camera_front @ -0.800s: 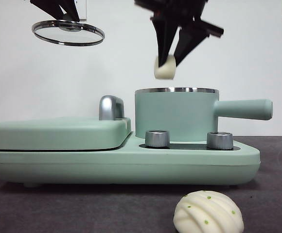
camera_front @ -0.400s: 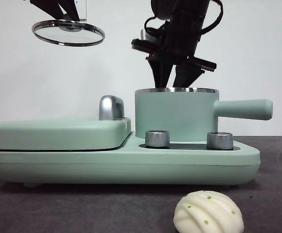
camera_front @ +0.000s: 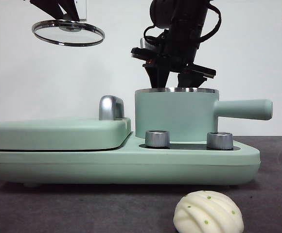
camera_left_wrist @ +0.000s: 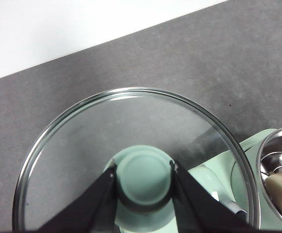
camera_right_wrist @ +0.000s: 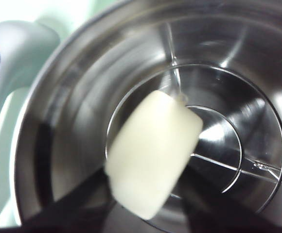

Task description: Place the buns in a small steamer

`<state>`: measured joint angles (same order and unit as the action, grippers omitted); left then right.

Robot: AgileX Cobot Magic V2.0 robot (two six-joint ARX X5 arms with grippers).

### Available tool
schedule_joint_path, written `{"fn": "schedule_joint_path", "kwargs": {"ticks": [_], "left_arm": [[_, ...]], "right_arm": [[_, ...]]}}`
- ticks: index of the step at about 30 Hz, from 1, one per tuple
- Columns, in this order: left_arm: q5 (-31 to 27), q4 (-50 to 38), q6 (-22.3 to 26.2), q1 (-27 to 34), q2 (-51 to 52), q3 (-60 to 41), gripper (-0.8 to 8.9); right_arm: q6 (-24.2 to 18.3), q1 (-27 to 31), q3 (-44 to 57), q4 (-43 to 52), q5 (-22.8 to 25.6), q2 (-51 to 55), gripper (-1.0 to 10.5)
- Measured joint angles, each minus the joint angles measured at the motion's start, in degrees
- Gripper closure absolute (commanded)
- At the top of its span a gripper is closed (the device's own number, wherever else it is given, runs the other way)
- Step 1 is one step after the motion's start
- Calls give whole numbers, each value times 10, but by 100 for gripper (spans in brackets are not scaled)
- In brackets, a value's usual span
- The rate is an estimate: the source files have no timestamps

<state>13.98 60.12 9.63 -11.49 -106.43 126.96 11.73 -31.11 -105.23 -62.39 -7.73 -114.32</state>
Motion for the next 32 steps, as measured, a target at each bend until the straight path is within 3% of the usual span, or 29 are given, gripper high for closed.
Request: {"fn": "schedule_joint_path", "kwargs": {"ticks": [5,15,23,32], "left_arm": [[0,0,0,0,0,0,798],[0,0,0,0,0,0,798],[0,0,0,0,0,0,798],[0,1,0,0,0,0,798]], "right_arm": [[-3,1,0,0,0,0,566],[-9,5,-43,-20,2,0,554],[-14,4,-114,-106,3,23,554],[-15,-32,-97,-145,110,176,554]]}}
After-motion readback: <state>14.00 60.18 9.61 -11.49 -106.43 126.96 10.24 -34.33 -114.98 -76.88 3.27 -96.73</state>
